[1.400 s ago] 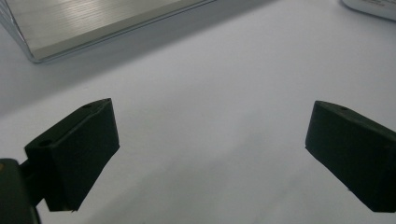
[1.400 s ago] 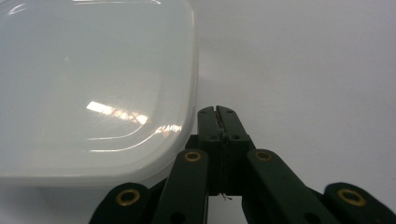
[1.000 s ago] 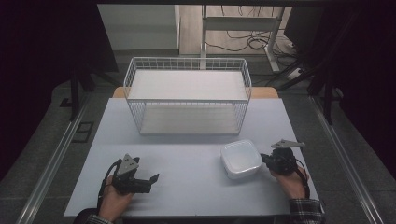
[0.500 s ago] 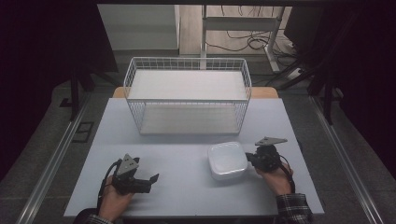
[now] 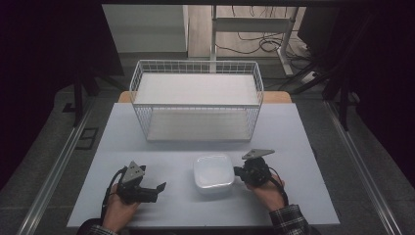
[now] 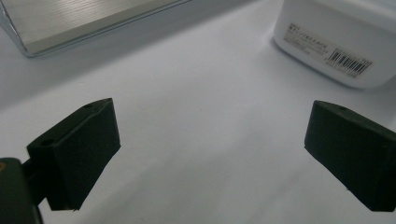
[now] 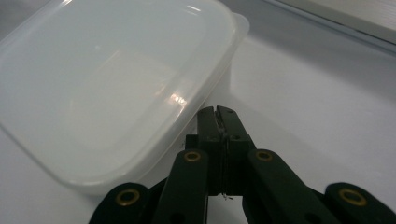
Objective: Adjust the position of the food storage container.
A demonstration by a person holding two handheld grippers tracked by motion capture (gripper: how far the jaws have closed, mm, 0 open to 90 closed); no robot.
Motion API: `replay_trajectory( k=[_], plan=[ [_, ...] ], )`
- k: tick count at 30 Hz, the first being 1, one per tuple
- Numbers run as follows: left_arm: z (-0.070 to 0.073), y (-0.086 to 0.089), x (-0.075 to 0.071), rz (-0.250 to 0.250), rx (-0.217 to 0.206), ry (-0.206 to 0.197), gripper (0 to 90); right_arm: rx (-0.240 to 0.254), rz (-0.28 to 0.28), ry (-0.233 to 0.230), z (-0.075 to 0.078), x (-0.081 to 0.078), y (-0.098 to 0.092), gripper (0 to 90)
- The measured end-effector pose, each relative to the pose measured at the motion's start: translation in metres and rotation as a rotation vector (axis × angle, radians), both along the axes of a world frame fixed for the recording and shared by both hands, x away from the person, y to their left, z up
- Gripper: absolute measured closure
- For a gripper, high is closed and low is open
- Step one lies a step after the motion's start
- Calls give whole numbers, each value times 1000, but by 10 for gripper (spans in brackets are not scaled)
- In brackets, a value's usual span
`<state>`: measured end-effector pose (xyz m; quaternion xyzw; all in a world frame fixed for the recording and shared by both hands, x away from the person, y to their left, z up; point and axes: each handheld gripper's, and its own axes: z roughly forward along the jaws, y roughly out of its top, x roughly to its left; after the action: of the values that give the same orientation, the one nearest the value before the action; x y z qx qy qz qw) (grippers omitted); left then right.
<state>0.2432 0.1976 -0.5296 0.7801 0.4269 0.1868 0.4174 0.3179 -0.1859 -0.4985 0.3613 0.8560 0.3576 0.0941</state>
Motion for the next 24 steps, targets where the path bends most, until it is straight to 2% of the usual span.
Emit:
replay_trajectory(
  k=[5,9,10,14,18,19,20,21,22,24],
  plan=[
    [0,1,0,-2,-1,7,31,1,31,-10,0,-11,17,881],
    [1,0,0,-8,-1,14,34,1,53,-18,-1,-16,23,879],
    [1,-1,0,-15,-1,19,37,-19,51,-38,-1,-18,23,876],
    [2,-1,0,-26,-6,30,40,-31,36,-93,6,-23,11,833],
    [4,-2,0,-48,-20,45,43,-16,23,-141,12,-32,-9,666],
    [4,-2,0,-48,-20,45,43,-16,23,-141,12,-32,-9,666],
    [4,-2,0,-54,-19,43,42,-13,13,-155,12,-35,-18,527],
    [4,-2,0,-54,-19,43,41,-13,13,-155,12,-35,-18,527],
    [4,-3,-1,-57,-13,39,40,3,-2,-172,12,-36,-24,393],
    [3,-4,-1,-60,-5,33,40,33,-8,-177,10,-37,-28,236]
  ],
)
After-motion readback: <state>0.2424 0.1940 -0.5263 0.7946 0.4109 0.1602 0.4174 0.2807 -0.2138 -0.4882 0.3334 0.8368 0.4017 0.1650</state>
